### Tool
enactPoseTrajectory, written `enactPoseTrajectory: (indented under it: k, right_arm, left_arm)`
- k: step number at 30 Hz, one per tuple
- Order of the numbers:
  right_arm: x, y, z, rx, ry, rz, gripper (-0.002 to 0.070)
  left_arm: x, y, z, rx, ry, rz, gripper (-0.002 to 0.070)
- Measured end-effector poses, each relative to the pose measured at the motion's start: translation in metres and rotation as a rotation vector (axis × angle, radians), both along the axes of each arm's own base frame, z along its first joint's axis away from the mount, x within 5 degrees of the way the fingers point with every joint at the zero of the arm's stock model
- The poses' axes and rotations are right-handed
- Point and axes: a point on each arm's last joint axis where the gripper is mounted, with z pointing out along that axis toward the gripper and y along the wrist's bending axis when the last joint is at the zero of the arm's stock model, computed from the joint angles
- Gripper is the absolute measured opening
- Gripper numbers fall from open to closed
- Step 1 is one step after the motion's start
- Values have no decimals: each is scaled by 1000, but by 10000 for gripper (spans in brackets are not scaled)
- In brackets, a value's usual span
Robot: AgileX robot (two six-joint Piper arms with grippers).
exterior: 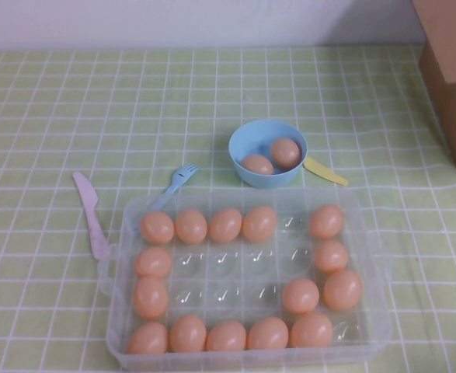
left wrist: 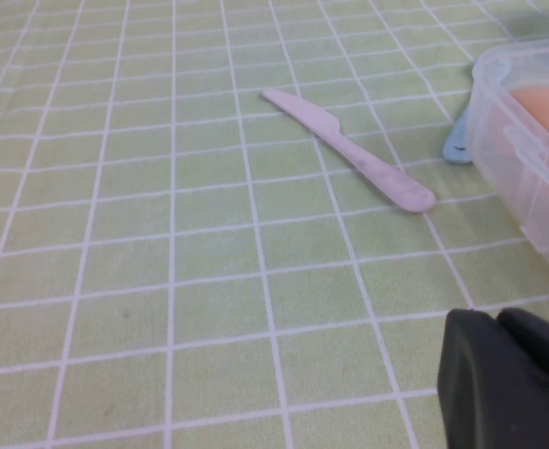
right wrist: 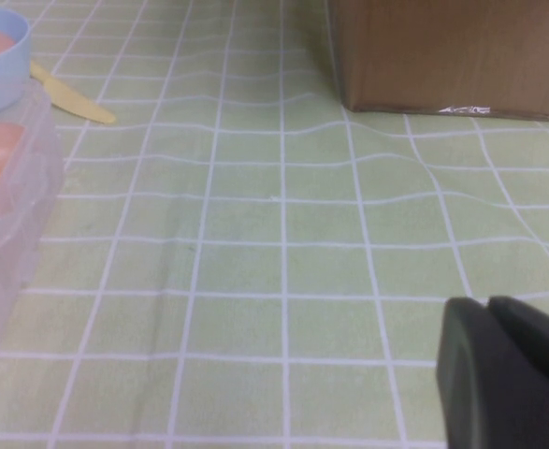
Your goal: Take an egg out of the egg box
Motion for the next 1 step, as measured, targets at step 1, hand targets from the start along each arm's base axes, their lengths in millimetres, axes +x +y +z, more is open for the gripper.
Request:
enactPoseTrajectory:
  k: [1]
  right_arm:
    - [0,0,0,0,0,0,-17]
  left_arm:
    - [0,0,0,0,0,0,-5]
